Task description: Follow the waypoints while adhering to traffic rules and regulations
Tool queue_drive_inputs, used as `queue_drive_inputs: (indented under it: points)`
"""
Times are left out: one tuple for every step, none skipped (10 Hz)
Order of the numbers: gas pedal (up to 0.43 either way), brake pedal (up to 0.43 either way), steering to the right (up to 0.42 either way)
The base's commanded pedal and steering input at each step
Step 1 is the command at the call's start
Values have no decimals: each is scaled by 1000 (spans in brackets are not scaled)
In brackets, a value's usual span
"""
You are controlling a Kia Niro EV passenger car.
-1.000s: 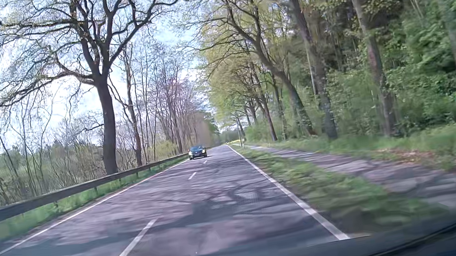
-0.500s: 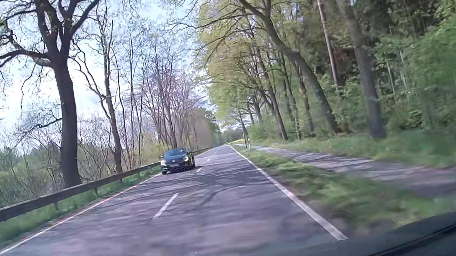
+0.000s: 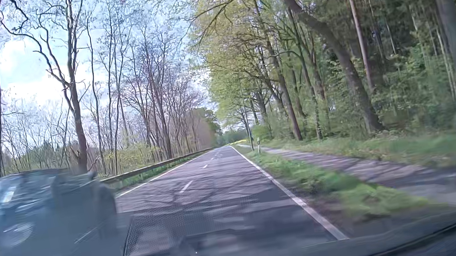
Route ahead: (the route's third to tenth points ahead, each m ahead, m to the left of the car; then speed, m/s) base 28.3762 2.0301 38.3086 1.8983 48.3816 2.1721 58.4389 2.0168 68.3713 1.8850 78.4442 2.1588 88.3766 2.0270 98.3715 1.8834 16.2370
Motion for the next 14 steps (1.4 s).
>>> queue_drive_inputs:
  points:
    - [110, 0, -7]
    - [110, 0, -7]
    - [110, 0, -7]
    - [110, 0, -7]
    - [110, 0, -6]
    - [110, 0, -6]
    - [110, 0, -7]
    - [118, 0, -6]
    - [118, 0, -6]
    - [118, 0, -6]
    - [118, 0, -5]
    - [118, 0, -5]
    - [118, 0, -5]
    - [118, 0, -5]
